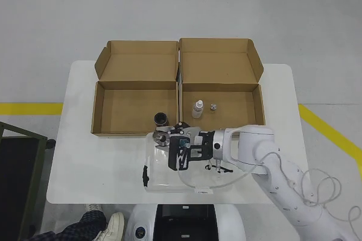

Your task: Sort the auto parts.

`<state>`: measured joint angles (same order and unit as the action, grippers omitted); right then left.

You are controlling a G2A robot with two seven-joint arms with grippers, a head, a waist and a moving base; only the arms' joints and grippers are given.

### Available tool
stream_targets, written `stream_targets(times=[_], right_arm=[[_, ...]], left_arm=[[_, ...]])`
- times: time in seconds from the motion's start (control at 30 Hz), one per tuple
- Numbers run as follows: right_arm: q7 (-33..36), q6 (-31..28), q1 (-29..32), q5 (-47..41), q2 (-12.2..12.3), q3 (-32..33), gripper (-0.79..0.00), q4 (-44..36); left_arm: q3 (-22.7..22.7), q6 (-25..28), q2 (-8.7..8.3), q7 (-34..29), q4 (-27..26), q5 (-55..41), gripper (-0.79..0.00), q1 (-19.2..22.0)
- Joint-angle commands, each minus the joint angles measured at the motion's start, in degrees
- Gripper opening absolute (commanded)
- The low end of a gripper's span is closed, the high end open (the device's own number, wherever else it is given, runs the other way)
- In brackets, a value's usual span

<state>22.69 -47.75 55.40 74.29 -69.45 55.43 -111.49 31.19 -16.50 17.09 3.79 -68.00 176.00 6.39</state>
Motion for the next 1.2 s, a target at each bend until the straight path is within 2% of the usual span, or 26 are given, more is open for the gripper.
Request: stream_targets(times=[0.0, 0.57, 1.17], right_arm=[[-0.91, 0.41, -0.82, -0.16, -0.05, 0.36, -0.785, -0.26], [-10.28, 5.61, -5.38, -1.50, -0.79, 2.10, -0.785, 0.41], [-14.58, 5.81, -1.12, 0.21, 0.40, 8.65, -0.785, -6.17]], left_arm=[[0.00, 0.00, 0.00, 0.00, 0.00, 0.00, 0.000, 0.00], [0.00, 0.00, 0.00, 0.00, 0.00, 0.00, 0.000, 0.00], [0.00, 0.00, 0.00, 0.00, 0.00, 0.00, 0.000, 0.00]])
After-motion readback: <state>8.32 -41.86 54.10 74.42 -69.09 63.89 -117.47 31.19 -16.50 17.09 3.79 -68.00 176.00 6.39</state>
